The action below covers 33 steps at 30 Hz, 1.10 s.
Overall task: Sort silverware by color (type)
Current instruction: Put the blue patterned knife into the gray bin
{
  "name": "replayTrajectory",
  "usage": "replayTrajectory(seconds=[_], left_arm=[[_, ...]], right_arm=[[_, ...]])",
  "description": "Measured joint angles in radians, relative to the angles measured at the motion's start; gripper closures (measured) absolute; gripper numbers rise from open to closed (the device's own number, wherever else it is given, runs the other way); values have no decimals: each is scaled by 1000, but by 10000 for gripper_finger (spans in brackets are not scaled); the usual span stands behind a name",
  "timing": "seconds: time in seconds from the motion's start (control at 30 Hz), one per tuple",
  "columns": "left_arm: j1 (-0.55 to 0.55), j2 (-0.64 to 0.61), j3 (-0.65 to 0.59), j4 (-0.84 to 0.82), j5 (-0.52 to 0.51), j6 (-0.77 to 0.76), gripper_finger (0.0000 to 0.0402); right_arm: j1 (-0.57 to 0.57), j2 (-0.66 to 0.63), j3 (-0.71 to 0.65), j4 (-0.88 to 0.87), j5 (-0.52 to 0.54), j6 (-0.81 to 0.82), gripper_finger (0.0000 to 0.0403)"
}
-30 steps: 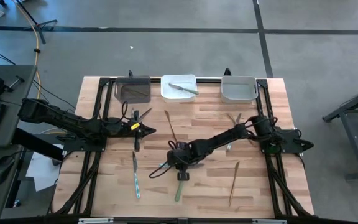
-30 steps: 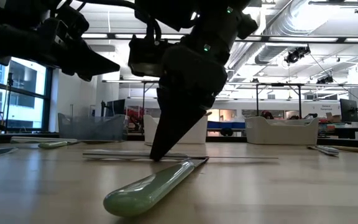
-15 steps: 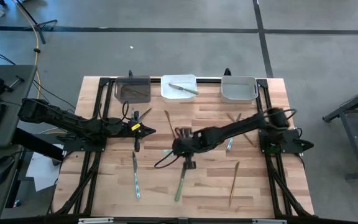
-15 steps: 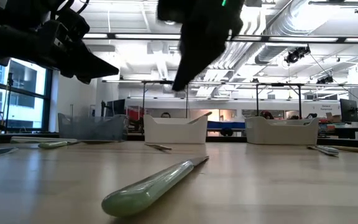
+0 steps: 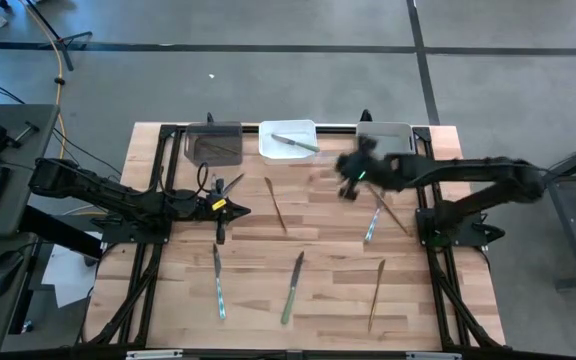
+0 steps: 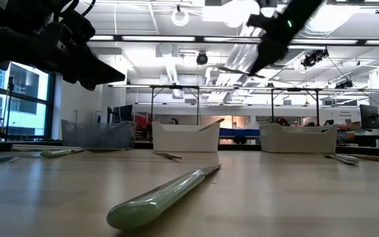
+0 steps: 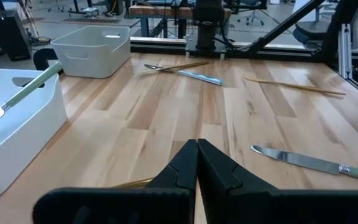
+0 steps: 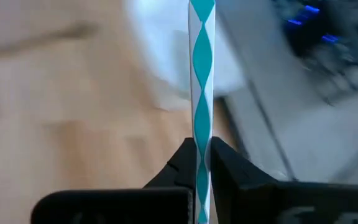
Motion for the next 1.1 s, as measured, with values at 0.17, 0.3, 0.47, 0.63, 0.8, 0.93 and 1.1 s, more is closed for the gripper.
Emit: replayTrajectory(seconds=[0.17,0.3,0.47,0.63,0.8,0.93,1.1], left_arm=[[0,0,0,0,-5,-6,401],[0,0,0,0,-25,-6,401],[0,0,0,0,-27,-5,401],[0,0,0,0,-27,12,401],[0,0,0,0,-27,20,401],[0,0,0,0,-27,21,401],[0,0,0,0,-27,30,401]], right_arm=[[-323,-130,-204,267,-117,-249,400],[-537,-119,-311,466,-367,-331,400],[-684,-63,-344,550,-464,-365,400],[-746,-1,-345,549,-473,-374,400],[-803,68,-345,558,-473,-380,400],[-822,99,-345,558,-477,-390,400],[-818,99,-344,568,-500,-402,400]])
